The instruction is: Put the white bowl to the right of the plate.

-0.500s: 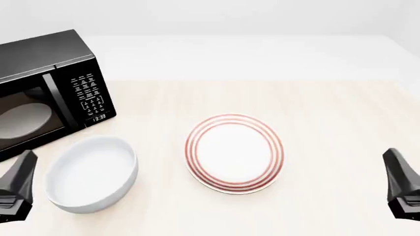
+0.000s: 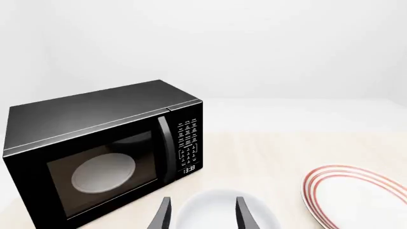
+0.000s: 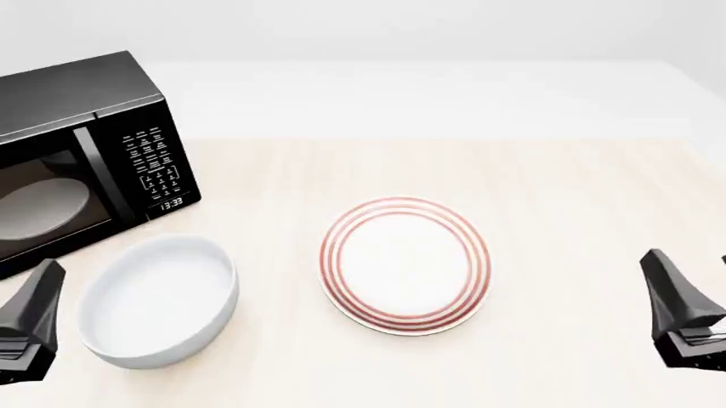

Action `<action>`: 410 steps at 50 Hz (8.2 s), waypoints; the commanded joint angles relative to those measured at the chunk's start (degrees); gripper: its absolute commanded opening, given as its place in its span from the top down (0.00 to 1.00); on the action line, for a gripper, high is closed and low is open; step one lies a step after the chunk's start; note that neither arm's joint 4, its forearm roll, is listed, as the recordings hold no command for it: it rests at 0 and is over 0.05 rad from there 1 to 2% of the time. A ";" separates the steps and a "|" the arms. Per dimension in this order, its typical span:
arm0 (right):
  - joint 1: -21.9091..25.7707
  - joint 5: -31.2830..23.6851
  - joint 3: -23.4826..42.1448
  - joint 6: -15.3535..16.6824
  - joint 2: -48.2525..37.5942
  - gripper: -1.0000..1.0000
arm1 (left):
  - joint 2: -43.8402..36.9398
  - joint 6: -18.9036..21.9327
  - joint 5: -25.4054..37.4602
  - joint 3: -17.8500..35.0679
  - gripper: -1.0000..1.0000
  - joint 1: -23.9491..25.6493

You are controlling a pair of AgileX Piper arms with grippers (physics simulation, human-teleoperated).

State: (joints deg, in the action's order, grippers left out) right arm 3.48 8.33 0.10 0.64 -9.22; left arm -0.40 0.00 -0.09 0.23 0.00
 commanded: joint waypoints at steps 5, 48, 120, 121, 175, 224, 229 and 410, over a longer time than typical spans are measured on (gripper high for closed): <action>9.78 20.20 5.30 3.98 -29.73 0.00 | -0.02 0.00 0.00 0.01 0.00 0.00; 40.21 -4.34 59.18 5.74 -79.00 0.00 | -0.02 0.00 0.00 0.01 0.00 0.00; 49.51 -17.50 87.05 0.78 -106.29 0.00 | -0.02 0.00 0.00 0.01 0.00 0.00; 49.50 -17.45 87.06 0.73 -106.34 0.00 | -0.02 0.00 0.00 0.01 0.00 0.00; 50.42 -12.73 89.36 -7.49 -116.03 0.00 | -0.02 0.00 0.00 0.01 0.00 0.00; 52.02 -12.80 90.53 -12.94 -120.99 0.00 | -0.02 0.00 0.00 0.01 0.00 0.00; 51.75 -12.70 90.69 -13.14 -121.39 0.00 | -0.02 0.00 0.00 0.01 0.00 0.00; -22.00 17.26 23.62 -8.01 -80.29 1.00 | -0.02 0.00 0.00 0.01 0.00 0.00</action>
State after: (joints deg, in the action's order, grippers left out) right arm -18.45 23.71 24.00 -6.42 -87.56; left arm -0.42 0.00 -0.10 0.24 0.00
